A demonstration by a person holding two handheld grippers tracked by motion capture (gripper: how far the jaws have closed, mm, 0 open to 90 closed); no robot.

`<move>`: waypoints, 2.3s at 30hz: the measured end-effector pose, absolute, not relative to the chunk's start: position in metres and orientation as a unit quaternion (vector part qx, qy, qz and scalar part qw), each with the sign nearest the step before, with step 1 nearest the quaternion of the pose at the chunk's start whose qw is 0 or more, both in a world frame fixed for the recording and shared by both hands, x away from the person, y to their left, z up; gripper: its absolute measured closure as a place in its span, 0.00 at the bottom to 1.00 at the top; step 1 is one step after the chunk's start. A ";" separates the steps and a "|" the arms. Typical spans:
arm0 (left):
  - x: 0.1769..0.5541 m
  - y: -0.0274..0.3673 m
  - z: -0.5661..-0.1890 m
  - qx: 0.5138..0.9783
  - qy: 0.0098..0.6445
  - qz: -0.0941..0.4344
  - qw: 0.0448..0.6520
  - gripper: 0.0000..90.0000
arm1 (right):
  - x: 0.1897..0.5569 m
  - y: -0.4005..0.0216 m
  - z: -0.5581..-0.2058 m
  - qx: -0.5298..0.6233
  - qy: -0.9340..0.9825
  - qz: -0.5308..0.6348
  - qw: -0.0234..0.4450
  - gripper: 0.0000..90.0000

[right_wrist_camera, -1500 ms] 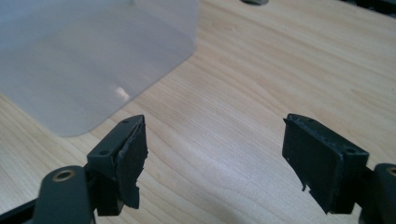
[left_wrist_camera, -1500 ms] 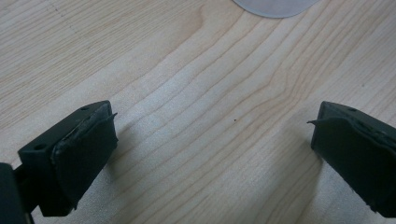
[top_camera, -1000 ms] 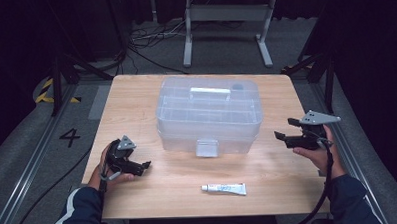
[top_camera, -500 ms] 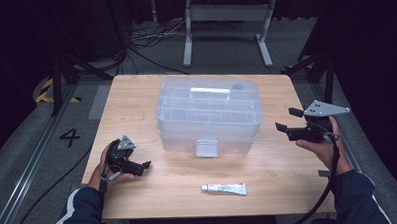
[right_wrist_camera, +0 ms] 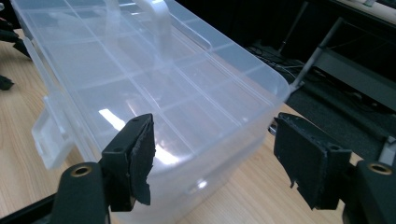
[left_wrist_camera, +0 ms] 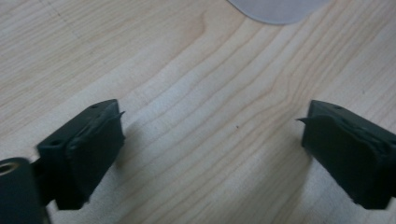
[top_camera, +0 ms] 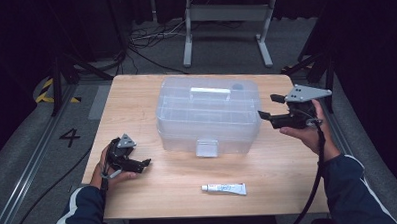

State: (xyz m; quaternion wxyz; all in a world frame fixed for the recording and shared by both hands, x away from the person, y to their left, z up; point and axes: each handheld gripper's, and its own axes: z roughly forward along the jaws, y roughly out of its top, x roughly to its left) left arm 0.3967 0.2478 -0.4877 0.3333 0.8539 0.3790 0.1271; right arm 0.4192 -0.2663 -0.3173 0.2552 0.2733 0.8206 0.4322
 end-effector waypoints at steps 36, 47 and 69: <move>0.430 0.187 -0.443 0.851 0.291 0.132 0.417 0.22 | 0.487 -0.163 -0.302 0.227 0.893 0.328 0.206 0.71; 0.430 0.186 -0.439 0.844 0.297 0.129 0.427 0.19 | 0.490 -0.161 -0.298 0.221 0.900 0.330 0.181 0.85; 0.416 0.210 -0.430 0.850 0.295 0.127 0.418 0.55 | 0.505 -0.163 -0.284 0.249 0.899 0.329 0.148 0.85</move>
